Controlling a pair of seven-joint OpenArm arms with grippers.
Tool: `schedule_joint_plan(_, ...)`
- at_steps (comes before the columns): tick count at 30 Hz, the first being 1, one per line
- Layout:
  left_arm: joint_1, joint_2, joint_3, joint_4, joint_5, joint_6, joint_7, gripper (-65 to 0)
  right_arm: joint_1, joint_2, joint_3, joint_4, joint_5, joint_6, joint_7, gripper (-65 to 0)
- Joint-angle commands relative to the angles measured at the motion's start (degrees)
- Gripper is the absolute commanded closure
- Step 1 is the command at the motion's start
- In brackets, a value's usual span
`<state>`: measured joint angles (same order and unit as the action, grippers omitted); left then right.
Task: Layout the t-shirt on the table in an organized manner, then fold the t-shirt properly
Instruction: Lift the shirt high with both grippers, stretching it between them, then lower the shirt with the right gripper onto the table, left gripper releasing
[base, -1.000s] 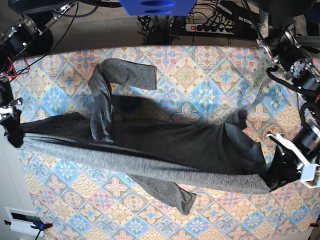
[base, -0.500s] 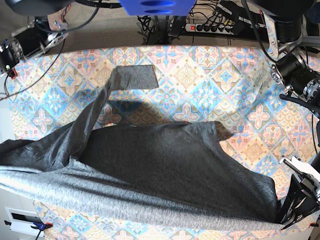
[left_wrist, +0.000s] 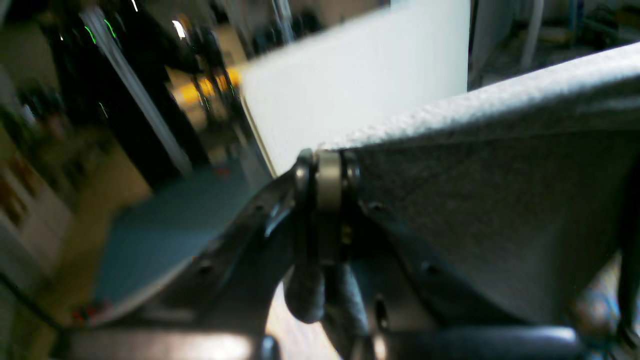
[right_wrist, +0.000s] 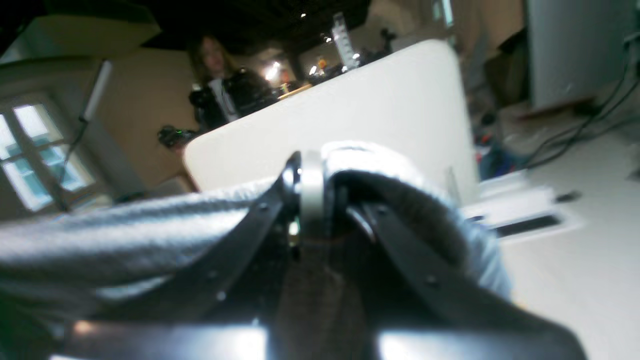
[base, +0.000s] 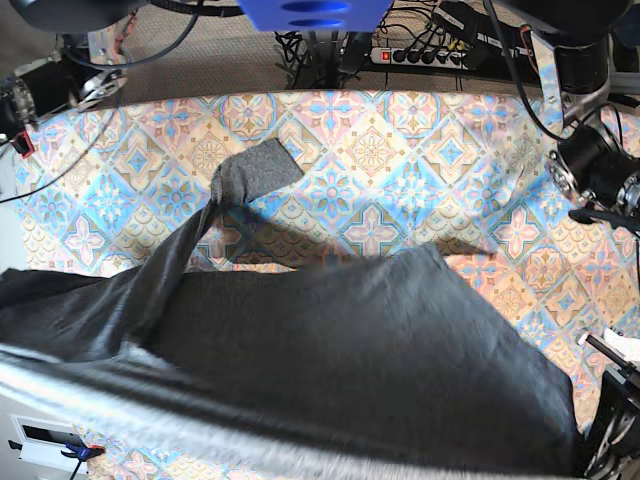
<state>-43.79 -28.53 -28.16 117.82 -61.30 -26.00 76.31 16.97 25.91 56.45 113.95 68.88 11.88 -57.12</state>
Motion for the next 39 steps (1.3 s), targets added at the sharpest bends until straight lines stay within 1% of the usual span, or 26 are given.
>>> schedule_joint_plan(1,-2.50,-0.61,-0.28,0.38,0.86,0.28,-0.93,0.0,2.32,1.91,0.57,0.82,0.35,0.12,3.28,0.0)
schedule_joint_plan(4,-4.34,-0.61,-1.16,0.38,0.95,0.28,-0.93,0.0,4.08,3.06,1.01,0.91,0.35,0.21,3.54,0.0)
schedule_joint_plan(6,-6.28,-0.52,-2.56,0.38,0.95,0.28,-0.93,0.0,4.26,3.58,2.85,1.08,0.44,0.21,4.07,0.0)
schedule_joint_plan(8,-8.39,-0.70,-3.97,0.38,0.95,0.28,-0.84,0.0,4.08,4.73,5.84,1.35,2.46,0.30,4.33,0.0)
schedule_joint_plan(11,-9.70,-3.51,-7.22,0.47,0.59,0.28,-0.93,0.0,3.91,5.43,11.82,1.43,5.89,0.30,3.80,0.0)
schedule_joint_plan(13,-10.32,-3.95,-9.68,0.47,0.51,0.28,-0.93,0.0,3.64,5.43,15.16,1.43,8.08,0.30,3.72,0.0)
schedule_joint_plan(15,-10.32,-4.65,-11.88,0.55,0.33,0.28,-0.75,0.0,1.01,5.52,18.76,1.43,10.37,0.30,3.45,0.0)
schedule_joint_plan(19,-10.23,-8.43,-12.94,0.55,-4.68,0.28,-0.84,0.0,-4.09,5.52,23.77,1.43,15.03,0.30,3.45,0.0)
schedule_joint_plan(21,-10.06,-8.87,-14.25,0.55,-5.82,0.28,-0.40,0.0,-6.03,5.43,25.01,1.43,16.12,0.30,3.45,0.0)
schedule_joint_plan(22,-9.79,-8.87,-14.52,0.55,-5.91,0.28,-0.40,0.0,-6.82,5.43,25.01,1.43,16.12,0.30,3.63,0.0)
schedule_joint_plan(25,-5.40,-8.96,-14.87,0.55,-6.35,0.28,-0.49,0.0,-7.79,5.08,25.01,1.43,16.12,0.30,3.36,0.0)
schedule_joint_plan(26,-3.20,-8.78,-14.78,0.55,-6.70,0.28,-0.40,0.0,-7.96,4.81,24.83,1.43,16.12,0.30,3.36,0.0)
schedule_joint_plan(28,3.75,-8.61,-14.52,0.55,-8.20,0.28,-0.84,0.0,-9.28,3.06,22.98,1.43,16.12,0.30,3.36,0.0)
schedule_joint_plan(29,7.35,-7.99,-14.43,0.47,-9.16,0.28,-0.93,0.0,-9.81,2.35,21.75,1.43,16.12,0.30,3.36,0.0)
schedule_joint_plan(32,14.91,-2.72,-13.46,0.47,-8.81,0.28,-0.93,0.0,-11.30,-0.11,17.88,1.43,16.12,0.30,3.28,0.0)
schedule_joint_plan(35,20.36,2.47,-10.30,0.38,-4.42,0.28,-0.93,0.0,-11.57,-3.01,11.29,1.43,16.12,0.30,3.36,0.0)
schedule_joint_plan(37,22.56,5.55,-6.17,0.38,-0.28,0.28,-0.93,0.0,-11.48,-5.47,6.81,1.43,16.12,0.30,3.72,0.0)
schedule_joint_plan(39,24.85,7.66,-0.72,0.38,5.08,0.28,-0.93,-0.9,-10.95,-7.67,1.97,1.43,16.12,0.30,3.89,0.0)
